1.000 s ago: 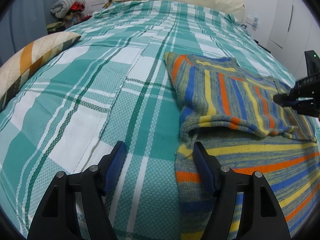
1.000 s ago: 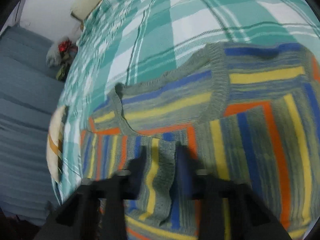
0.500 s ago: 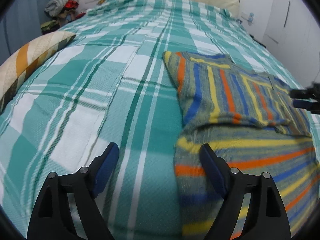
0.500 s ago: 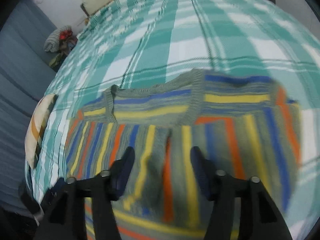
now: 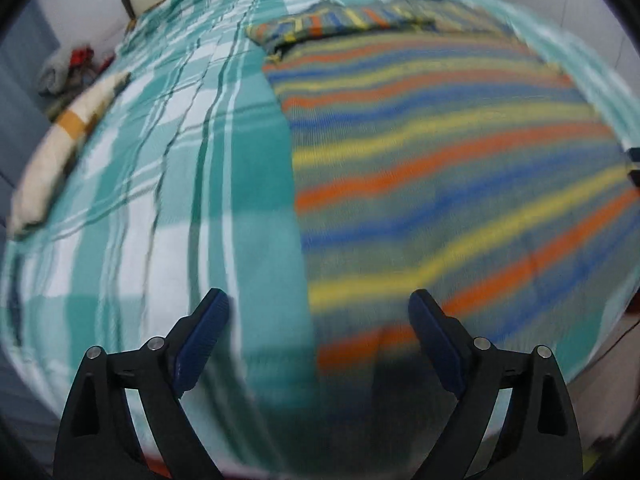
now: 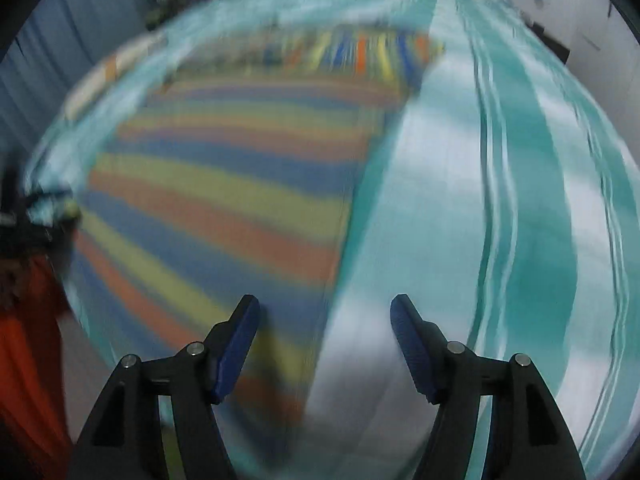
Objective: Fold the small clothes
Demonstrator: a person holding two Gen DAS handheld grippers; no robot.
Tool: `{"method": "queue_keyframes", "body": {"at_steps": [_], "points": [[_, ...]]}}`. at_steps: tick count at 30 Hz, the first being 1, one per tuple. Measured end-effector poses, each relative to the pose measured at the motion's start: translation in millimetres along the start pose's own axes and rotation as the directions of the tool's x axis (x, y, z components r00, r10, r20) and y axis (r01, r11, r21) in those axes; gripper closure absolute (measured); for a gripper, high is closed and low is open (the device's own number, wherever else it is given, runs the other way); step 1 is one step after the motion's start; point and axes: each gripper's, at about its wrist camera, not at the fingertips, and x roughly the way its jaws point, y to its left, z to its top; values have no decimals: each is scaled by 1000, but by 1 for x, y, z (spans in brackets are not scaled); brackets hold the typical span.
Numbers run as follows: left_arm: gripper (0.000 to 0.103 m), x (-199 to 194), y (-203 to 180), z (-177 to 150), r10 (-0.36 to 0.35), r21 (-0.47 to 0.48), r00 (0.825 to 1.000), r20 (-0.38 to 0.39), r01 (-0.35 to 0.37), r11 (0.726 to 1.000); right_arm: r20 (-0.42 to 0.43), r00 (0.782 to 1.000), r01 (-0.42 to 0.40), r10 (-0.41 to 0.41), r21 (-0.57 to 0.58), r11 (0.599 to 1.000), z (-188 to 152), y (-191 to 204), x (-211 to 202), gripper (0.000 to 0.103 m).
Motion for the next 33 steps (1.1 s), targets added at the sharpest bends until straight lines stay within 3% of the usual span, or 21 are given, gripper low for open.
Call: {"method": "queue_keyframes", "body": {"at_steps": [2, 6, 9, 12, 14, 18, 23, 33], "points": [[10, -6, 5, -8, 35, -19, 999, -41, -36, 999, -43, 995, 86, -86, 2, 996, -30, -2, 0, 33], [10, -20, 26, -21, 40, -135, 998, -46, -46, 990, -31, 982, 187, -185, 85, 979, -44, -18, -19, 28], [10, -29, 42, -14, 17, -236, 1000, 16, -13, 972, 82, 975, 196, -207, 124, 973, -39, -22, -38, 28], [10, -28, 51, 2, 35, -287, 998, 51, -19, 958, 230, 939, 215, -255, 188, 959, -37, -26, -52, 28], [10, -22, 52, 10, 53, -294, 997, 61, -32, 955, 251, 924, 239, -288, 211, 948, -34, -26, -49, 28], [10, -8, 49, 8, 86, -292, 995, 56, -66, 954, 236, 924, 248, -302, 235, 940, -37, -31, -43, 28], [10, 1, 55, 3, 60, -327, 997, 39, -44, 944, 199, 928, 259, -315, 263, 929, -41, -38, -34, 28], [10, 4, 59, 0, 75, -334, 997, 37, -58, 941, 166, 935, 254, -312, 298, 920, -44, -46, -22, 28]]}}
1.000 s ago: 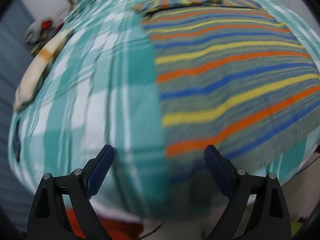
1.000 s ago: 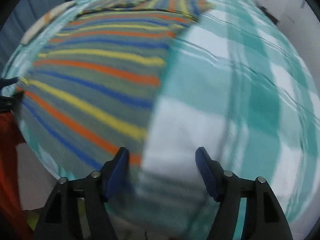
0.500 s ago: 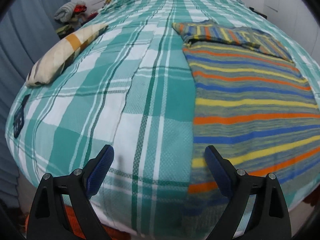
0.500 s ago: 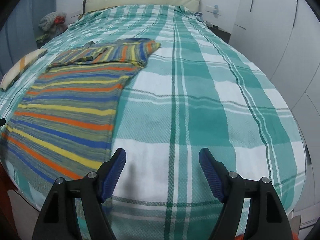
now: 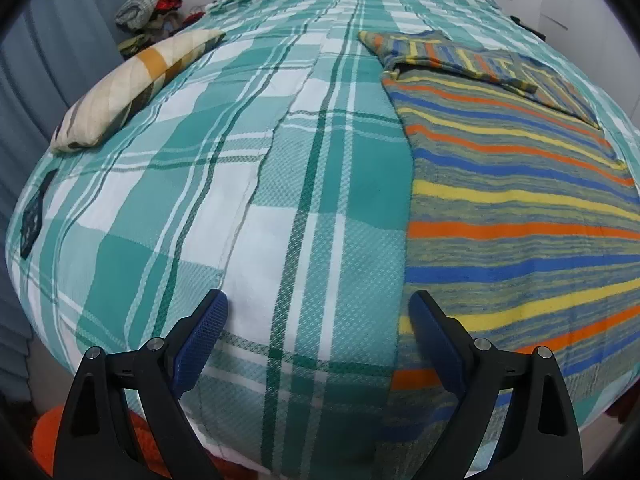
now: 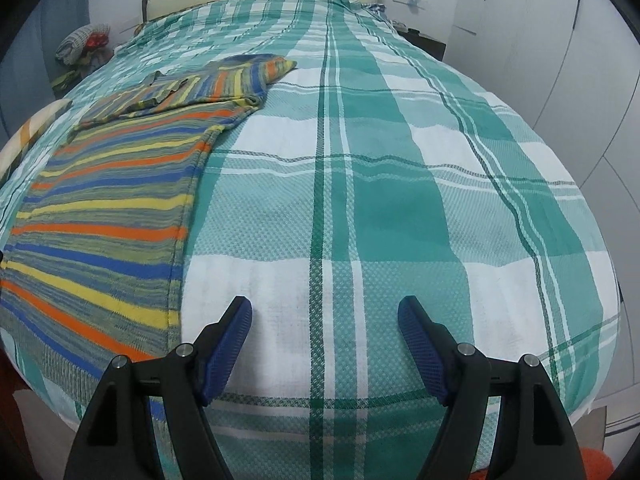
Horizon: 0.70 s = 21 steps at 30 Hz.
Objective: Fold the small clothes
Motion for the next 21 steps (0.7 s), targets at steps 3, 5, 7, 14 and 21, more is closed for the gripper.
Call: {"method": "queue_keyframes", "body": {"at_steps": [3, 5, 7, 14, 21], "points": [[10, 1, 1, 0, 1, -7, 1000, -5, -1, 1000, -9, 1000, -1, 1, 15, 1000, -1, -3, 2, 28], [10, 1, 1, 0, 1, -6, 1000, -6, -1, 1000, -13, 1000, -5, 6, 30, 1000, -1, -5, 3, 28], [10, 1, 1, -1, 4, -4, 1000, -6, -4, 1000, -15, 1000, -8, 8, 42, 999, -1, -8, 4, 28], [9, 2, 2, -1, -1, -11, 1000, -12, 1, 1000, -18, 1000, -16, 17, 54, 998, -2, -9, 4, 28], [9, 5, 5, -2, -15, -27, 1000, -20, 15, 1000, -22, 999, -23, 24, 63, 998, -2, -9, 6, 28]]}}
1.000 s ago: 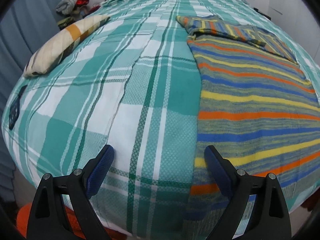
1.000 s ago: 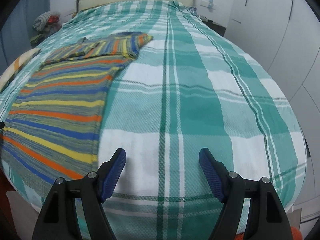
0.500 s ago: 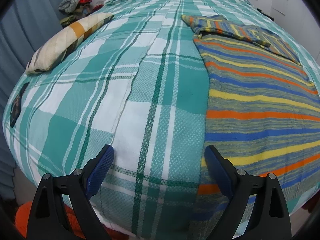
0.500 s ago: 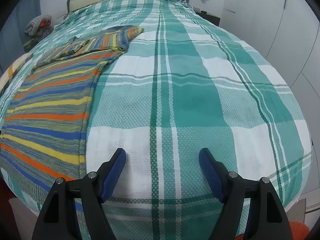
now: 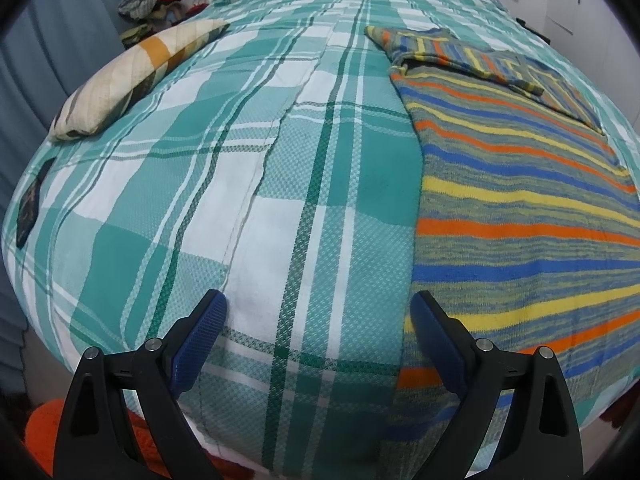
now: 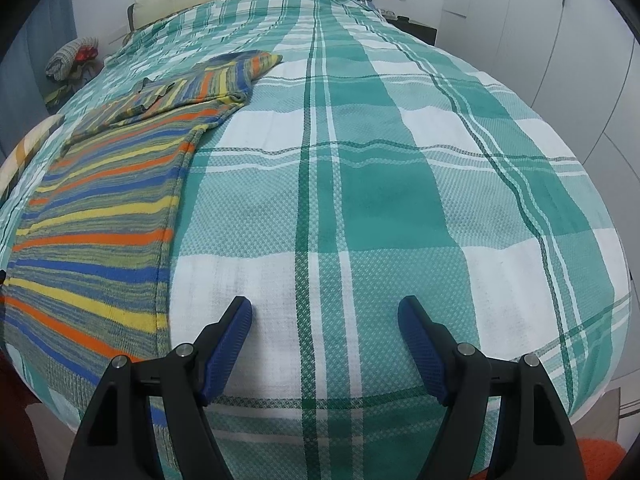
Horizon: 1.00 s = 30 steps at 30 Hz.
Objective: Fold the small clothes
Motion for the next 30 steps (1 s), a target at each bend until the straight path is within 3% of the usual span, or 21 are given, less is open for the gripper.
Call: {"method": "queue_keyframes", "body": {"at_steps": [30], "points": [[6, 2, 5, 0, -17, -26, 1000, -11, 16, 1000, -5, 1000, -4, 4, 3, 1000, -1, 1, 1, 27]]}}
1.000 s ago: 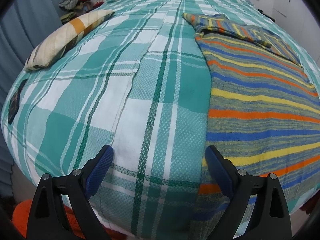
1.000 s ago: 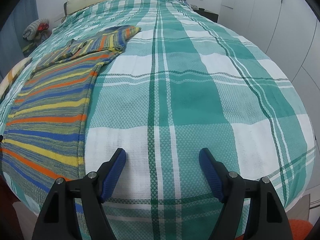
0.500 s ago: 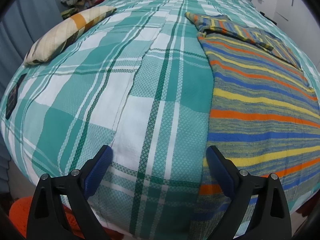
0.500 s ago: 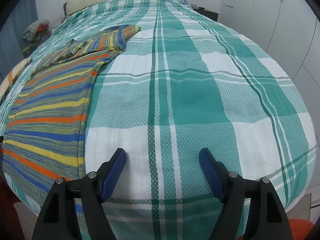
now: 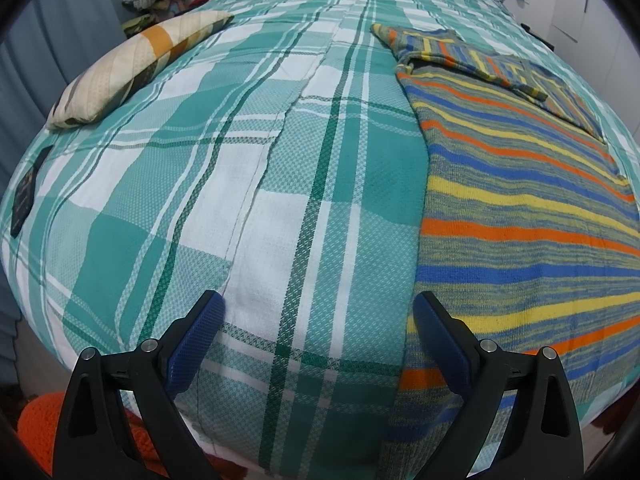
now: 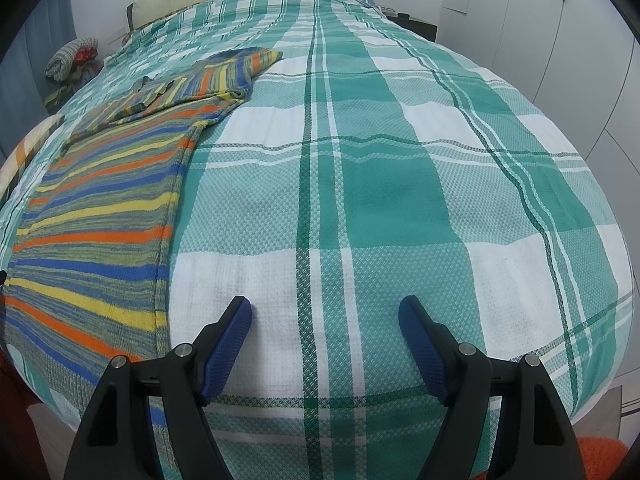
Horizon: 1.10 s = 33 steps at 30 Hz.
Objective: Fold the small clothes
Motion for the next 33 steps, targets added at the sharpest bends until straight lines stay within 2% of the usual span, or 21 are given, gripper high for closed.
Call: {"method": "queue_keyframes", "body": {"at_steps": [33], "points": [[6, 1, 1, 0, 0, -2, 1000, -1, 0, 1000, -3, 1000, -4, 4, 2, 1000, -1, 1, 2, 26]]}}
